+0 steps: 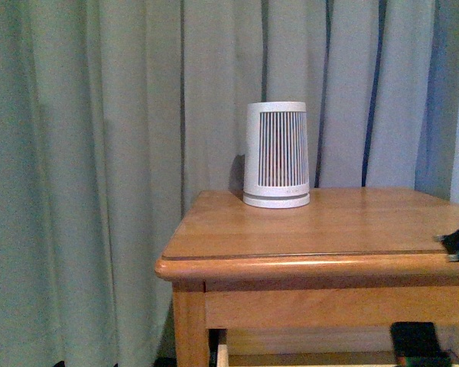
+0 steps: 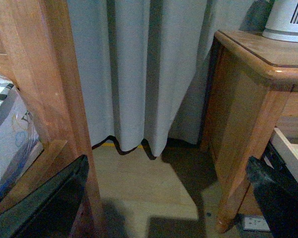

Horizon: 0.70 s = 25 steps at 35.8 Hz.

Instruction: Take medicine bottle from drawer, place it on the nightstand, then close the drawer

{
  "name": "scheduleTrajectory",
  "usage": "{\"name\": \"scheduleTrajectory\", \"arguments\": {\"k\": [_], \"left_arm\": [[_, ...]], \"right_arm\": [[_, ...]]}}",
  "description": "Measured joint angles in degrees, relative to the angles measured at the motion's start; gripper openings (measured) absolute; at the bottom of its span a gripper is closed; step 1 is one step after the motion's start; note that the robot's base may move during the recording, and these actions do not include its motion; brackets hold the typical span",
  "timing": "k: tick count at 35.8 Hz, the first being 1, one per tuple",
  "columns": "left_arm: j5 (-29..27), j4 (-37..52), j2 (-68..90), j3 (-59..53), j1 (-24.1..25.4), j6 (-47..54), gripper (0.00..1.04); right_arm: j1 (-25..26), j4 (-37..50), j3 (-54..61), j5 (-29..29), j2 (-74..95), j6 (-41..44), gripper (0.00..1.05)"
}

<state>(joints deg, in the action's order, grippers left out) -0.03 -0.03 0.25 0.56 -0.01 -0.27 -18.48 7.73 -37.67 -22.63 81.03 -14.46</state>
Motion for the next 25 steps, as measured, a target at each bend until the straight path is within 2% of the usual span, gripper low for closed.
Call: {"name": "scheduleTrajectory", "arguments": {"k": [9,25], "left_arm": [[0.0,0.0,0.0,0.0,0.0,0.0,0.98],[0.0,0.0,0.0,0.0,0.0,0.0,0.98]], "right_arm": [[-3.5,3.8,-6.9,1.2,16.2,-1.5,0.98],[-5.7,6.3,-13.7,2.3,29.6,-2.8,0.98]]}}
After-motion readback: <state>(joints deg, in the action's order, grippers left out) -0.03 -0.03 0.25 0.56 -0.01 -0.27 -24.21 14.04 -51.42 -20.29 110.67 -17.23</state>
